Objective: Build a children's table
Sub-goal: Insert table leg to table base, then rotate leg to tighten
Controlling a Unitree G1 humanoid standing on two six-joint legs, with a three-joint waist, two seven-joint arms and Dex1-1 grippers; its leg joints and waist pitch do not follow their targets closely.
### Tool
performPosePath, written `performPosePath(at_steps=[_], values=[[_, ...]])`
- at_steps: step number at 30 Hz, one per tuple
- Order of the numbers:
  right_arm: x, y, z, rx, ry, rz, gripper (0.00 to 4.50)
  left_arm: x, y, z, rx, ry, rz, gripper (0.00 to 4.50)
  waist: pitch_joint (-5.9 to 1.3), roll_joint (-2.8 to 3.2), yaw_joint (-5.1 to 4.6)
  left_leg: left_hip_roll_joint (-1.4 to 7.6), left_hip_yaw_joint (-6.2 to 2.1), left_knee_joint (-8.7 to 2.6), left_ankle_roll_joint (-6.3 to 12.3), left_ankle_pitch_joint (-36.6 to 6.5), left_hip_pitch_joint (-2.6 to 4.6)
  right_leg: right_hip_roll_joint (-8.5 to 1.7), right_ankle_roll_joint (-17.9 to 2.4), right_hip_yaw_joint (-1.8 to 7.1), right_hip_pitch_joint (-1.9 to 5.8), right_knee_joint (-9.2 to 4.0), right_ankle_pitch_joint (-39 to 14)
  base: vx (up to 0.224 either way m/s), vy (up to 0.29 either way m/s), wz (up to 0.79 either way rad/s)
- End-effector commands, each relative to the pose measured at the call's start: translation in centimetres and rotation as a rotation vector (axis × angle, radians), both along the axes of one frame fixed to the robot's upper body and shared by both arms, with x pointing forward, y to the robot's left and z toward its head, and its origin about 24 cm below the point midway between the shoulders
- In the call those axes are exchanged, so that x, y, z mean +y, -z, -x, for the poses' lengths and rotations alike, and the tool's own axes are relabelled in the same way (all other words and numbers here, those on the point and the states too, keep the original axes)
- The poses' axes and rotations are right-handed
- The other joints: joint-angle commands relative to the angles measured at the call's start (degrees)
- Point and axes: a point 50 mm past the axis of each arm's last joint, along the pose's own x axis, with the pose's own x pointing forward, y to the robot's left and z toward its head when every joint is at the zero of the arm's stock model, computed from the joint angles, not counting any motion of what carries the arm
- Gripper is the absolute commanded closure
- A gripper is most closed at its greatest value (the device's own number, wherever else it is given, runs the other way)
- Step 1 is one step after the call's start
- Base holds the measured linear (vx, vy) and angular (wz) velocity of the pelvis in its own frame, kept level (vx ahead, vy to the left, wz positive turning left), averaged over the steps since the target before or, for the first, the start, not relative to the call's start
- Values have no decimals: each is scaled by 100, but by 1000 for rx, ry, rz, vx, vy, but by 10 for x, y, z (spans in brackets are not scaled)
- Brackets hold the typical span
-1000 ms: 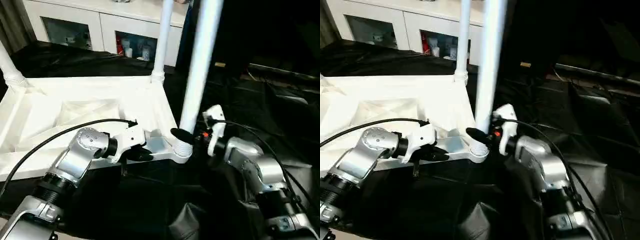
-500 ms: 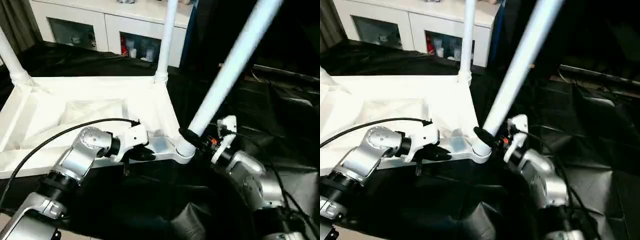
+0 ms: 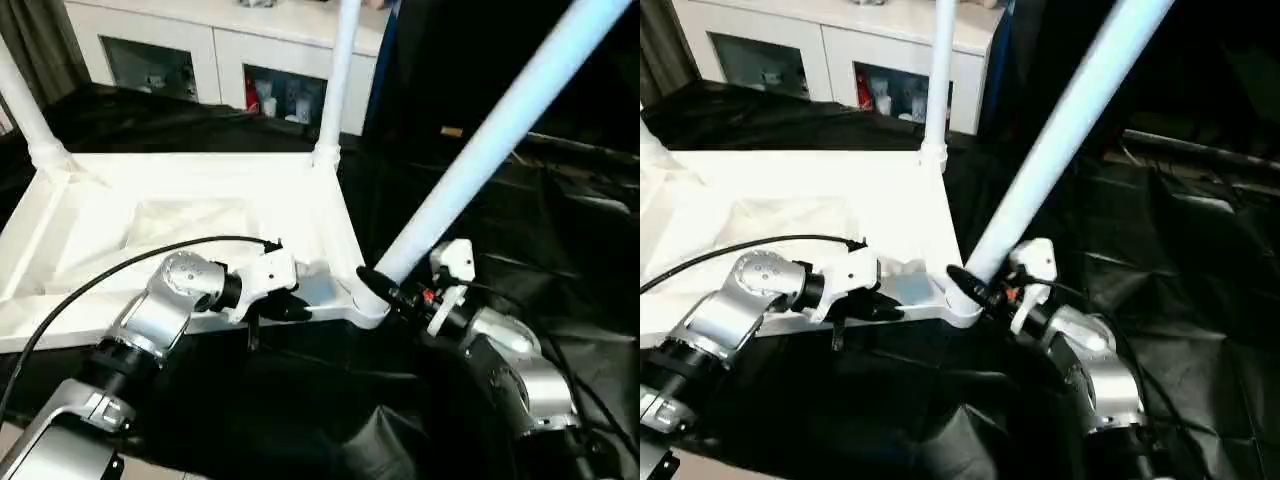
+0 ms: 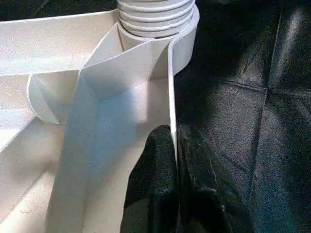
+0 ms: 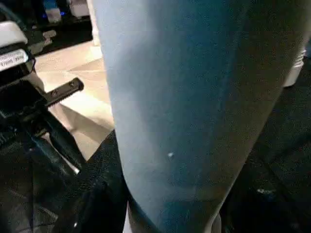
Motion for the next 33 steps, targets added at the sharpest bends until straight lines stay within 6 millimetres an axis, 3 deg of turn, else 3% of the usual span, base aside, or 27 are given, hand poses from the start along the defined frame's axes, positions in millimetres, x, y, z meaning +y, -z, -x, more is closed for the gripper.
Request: performPosePath(at_steps=[1,2,8,14,20,24,25,26,27,28,33], values=[[-3,20,3,102,-21,79,259,8,-1,-3,-33,-23,-50,450,-316,45,-3,316,-93,-485,17,-1035,12,-437,-1164,287,271,-475,-1221,0,0,0],[-2,21,1,115,-41,101,259,7,0,-2,-32,-16,-47,450,-311,64,-6,316,-100,-489,23,-1010,4,-440,-1139,286,269,-476,-1298,0,0,0],[4,31,2,190,-134,168,259,6,3,3,-20,4,-52,450,-310,44,-28,321,-109,-501,-12,-1110,7,-436,-1050,285,254,-493,-1482,0,0,0],[2,40,6,240,-216,189,259,3,4,7,4,62,-60,450,-331,25,-45,323,-108,-497,-13,-1099,8,-433,-1146,284,261,-465,-1140,0,0,0],[-4,45,13,240,-278,205,259,5,5,15,107,146,-71,450,-334,51,-52,329,-108,-511,-18,-1202,22,-421,-1196,280,259,-467,-1085,0,0,0],[-7,43,17,220,-330,210,259,6,4,15,135,184,-62,450,-327,69,-50,331,-109,-528,-36,-1489,53,-424,-1167,285,250,-517,-1384,0,0,0],[-7,43,18,220,-331,211,259,7,4,14,134,184,-63,450,-308,100,-38,335,-118,-541,-49,-1557,59,-427,-1155,285,237,-522,-1483,0,0,0],[-8,43,18,218,-340,216,259,7,4,14,131,186,-68,450,-297,90,-35,334,-120,-549,-70,-1695,70,-430,-1110,284,232,-551,-1709,0,0,0],[-9,43,19,216,-349,219,259,7,3,13,129,187,-71,450,-281,122,-25,338,-135,-565,-97,-1865,94,-443,-1059,287,222,-580,-1978,0,0,0],[-9,43,21,217,-363,219,259,6,3,11,125,188,-71,450,-278,103,-27,343,-140,-571,-110,-2017,123,-444,-1010,287,206,-609,-2207,0,0,0],[-10,45,22,214,-370,219,259,5,1,8,114,176,-64,450,-297,114,-19,355,-146,-583,-113,-1879,104,-447,-1085,292,227,-581,-1893,0,0,0]])
